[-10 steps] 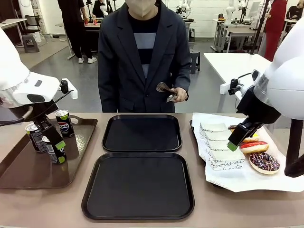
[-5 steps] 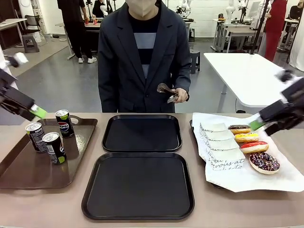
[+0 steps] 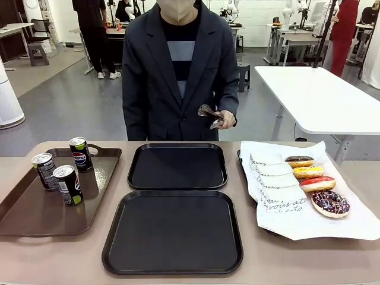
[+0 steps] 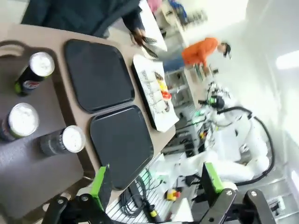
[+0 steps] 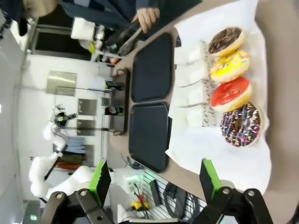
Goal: Set up donuts and drinks on trays.
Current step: Pick up one Pepsi coke and place it on the Flat Tray.
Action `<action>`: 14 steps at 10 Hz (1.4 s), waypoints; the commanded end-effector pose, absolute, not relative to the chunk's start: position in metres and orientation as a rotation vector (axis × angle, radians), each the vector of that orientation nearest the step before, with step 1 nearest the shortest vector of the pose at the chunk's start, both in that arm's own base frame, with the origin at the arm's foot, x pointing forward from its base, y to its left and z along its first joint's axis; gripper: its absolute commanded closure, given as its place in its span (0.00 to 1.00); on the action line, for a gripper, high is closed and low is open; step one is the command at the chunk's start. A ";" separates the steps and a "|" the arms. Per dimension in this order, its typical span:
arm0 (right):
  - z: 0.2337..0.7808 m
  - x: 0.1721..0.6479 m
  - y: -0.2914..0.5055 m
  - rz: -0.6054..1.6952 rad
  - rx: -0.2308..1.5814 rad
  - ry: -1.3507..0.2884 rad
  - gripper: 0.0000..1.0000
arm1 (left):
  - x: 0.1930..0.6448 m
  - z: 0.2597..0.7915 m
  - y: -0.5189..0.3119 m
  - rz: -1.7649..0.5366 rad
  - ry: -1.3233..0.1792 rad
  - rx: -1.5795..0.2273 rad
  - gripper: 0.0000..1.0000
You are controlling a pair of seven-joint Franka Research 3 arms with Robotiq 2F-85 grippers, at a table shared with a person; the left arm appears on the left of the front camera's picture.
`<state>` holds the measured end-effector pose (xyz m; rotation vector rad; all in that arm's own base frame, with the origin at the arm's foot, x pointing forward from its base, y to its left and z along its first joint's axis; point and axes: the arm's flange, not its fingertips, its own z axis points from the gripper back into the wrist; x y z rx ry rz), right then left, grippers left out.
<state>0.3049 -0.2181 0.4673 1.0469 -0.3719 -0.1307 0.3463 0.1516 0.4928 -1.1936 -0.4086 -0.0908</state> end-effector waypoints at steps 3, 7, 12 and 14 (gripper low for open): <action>0.429 0.308 -0.265 -0.144 1.162 -0.377 0.00 | 0.359 0.439 0.214 0.075 -0.364 -1.294 0.00; 0.406 0.285 -0.301 -0.232 1.226 -0.425 0.00 | 0.341 0.438 0.233 0.105 -0.414 -1.278 0.00; 0.405 0.282 -0.293 -0.237 1.201 -0.393 0.00 | 0.342 0.428 0.237 0.129 -0.384 -1.278 0.00; 0.405 0.282 -0.293 -0.237 1.201 -0.393 0.00 | 0.342 0.428 0.237 0.129 -0.384 -1.278 0.00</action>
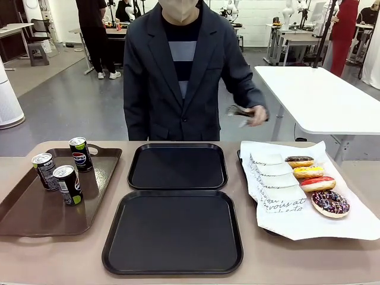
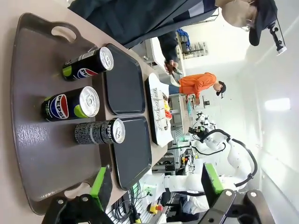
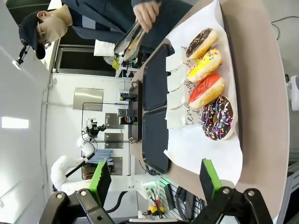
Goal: Set up donuts and drinks on trays.
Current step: Pick up one Pepsi coke and place it on the Flat Tray.
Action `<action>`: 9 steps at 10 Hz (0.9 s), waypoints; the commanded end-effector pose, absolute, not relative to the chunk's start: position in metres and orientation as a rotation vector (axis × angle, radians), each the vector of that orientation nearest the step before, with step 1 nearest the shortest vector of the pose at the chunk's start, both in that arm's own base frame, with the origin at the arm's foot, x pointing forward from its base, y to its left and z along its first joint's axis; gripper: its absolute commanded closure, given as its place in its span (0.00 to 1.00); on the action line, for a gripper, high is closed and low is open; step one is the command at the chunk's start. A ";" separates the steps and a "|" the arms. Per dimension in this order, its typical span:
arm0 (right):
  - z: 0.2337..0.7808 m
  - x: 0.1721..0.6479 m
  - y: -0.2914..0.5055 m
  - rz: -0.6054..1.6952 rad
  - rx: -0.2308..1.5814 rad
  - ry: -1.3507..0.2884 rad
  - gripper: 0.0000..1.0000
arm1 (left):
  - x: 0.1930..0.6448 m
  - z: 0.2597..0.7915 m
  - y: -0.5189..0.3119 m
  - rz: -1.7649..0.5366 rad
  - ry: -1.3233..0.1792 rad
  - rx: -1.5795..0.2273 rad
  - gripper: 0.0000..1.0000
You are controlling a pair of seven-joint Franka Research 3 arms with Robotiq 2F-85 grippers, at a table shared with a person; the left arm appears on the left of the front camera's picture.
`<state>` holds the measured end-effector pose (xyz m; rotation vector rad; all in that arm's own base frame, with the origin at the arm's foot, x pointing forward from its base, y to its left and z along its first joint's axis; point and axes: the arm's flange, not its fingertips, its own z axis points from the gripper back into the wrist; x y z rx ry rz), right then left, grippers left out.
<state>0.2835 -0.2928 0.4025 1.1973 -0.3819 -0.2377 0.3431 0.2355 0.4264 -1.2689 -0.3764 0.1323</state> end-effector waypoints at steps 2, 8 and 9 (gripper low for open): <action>0.405 0.282 -0.293 -0.237 1.201 -0.393 0.00 | 0.342 0.428 0.237 0.129 -0.384 -1.278 0.00; 0.405 0.282 -0.293 -0.237 1.201 -0.393 0.00 | 0.342 0.428 0.237 0.129 -0.384 -1.278 0.00; 0.405 0.282 -0.293 -0.237 1.201 -0.393 0.00 | 0.343 0.426 0.235 0.132 -0.376 -1.268 0.00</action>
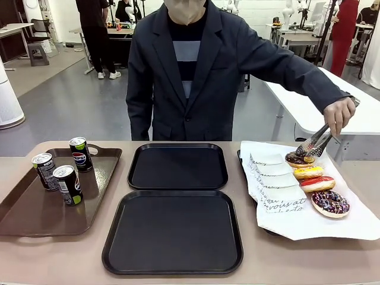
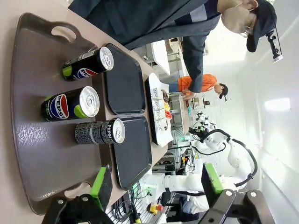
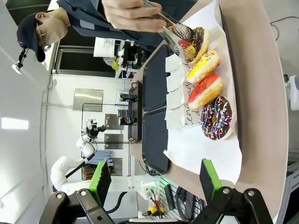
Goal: Set up donuts and drinks on trays.
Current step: Pick up one Pepsi coke and place it on the Flat Tray.
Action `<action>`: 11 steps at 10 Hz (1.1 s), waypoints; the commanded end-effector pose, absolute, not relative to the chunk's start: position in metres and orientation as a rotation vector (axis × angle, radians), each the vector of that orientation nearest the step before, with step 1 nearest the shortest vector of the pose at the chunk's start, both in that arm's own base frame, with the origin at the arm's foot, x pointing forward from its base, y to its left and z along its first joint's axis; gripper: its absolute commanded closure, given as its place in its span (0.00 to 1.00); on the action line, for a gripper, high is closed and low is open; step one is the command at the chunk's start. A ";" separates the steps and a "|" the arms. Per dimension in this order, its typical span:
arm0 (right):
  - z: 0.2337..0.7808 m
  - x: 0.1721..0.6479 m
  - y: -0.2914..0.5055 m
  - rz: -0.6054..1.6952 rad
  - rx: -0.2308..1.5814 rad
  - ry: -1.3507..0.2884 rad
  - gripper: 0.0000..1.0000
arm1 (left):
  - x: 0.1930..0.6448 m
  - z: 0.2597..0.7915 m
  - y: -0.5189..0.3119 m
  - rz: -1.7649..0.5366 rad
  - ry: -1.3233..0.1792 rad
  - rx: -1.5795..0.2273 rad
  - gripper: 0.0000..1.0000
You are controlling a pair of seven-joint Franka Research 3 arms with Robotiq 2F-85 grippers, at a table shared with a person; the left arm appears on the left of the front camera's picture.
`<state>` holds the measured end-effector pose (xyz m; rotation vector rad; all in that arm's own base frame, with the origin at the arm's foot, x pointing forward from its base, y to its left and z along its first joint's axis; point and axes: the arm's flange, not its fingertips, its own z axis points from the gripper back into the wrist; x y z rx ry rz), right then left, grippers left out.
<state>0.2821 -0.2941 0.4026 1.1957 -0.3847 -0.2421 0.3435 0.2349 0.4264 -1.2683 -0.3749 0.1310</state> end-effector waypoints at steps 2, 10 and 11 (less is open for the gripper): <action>0.405 0.282 -0.293 -0.237 1.201 -0.393 0.00 | 0.356 0.459 0.216 0.109 -0.316 -1.049 0.00; 0.405 0.282 -0.293 -0.237 1.201 -0.393 0.00 | 0.404 0.536 0.034 -0.035 -0.040 -0.255 0.00; 0.405 0.282 -0.293 -0.237 1.201 -0.393 0.00 | 0.409 0.524 0.007 -0.028 -0.032 -0.229 0.00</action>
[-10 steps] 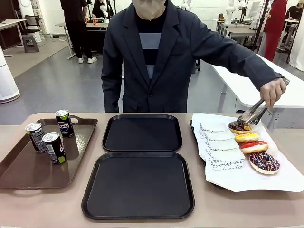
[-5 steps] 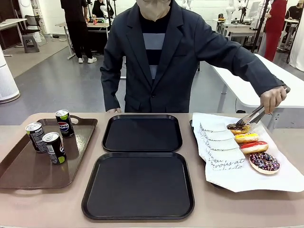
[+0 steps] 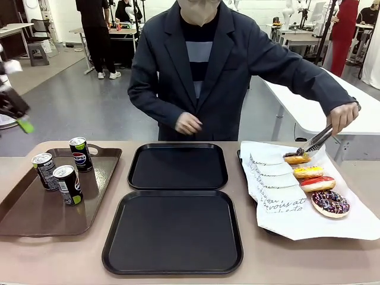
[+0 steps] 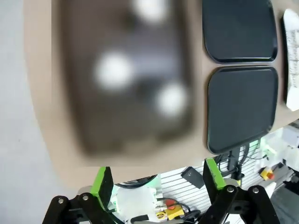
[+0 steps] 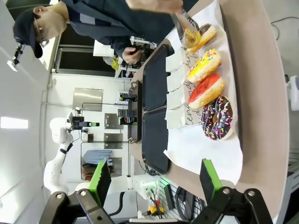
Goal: Set up donuts and drinks on trays.
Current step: Pick up one Pepsi coke and place it on the Flat Tray.
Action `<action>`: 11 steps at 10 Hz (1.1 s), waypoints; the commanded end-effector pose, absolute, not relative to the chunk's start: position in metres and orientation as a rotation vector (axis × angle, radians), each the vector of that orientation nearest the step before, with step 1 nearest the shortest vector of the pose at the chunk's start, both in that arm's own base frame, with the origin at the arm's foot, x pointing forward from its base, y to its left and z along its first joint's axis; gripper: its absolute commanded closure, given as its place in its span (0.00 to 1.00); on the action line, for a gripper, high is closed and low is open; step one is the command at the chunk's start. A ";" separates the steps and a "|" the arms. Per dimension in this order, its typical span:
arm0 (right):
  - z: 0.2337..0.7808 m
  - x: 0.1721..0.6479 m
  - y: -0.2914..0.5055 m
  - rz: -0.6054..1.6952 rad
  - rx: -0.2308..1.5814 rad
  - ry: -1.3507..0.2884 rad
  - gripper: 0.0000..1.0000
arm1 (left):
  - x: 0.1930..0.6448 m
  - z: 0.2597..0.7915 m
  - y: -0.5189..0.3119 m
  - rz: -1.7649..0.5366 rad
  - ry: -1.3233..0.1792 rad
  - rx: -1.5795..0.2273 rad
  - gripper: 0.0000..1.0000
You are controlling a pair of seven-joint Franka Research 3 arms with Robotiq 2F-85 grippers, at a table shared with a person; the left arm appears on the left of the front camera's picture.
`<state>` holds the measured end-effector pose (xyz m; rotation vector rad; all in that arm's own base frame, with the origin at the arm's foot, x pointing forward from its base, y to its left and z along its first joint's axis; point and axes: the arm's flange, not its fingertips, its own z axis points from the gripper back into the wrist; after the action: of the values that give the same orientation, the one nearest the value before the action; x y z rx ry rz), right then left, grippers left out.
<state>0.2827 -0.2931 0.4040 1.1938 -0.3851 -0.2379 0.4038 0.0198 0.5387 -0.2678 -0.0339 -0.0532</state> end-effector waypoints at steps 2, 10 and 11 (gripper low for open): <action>0.405 0.282 -0.293 -0.237 1.201 -0.393 0.00 | 0.417 0.496 -0.035 -0.039 -0.025 -0.169 0.00; 0.405 0.282 -0.293 -0.237 1.201 -0.393 0.00 | 0.437 0.447 -0.054 -0.058 -0.036 -0.061 0.00; 0.405 0.282 -0.293 -0.237 1.201 -0.393 0.00 | 0.437 0.447 -0.054 -0.058 -0.036 -0.061 0.00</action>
<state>0.2825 -0.2932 0.4042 1.1935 -0.3858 -0.2381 0.4371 -0.0538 0.4470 -0.0675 -0.0336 -0.0572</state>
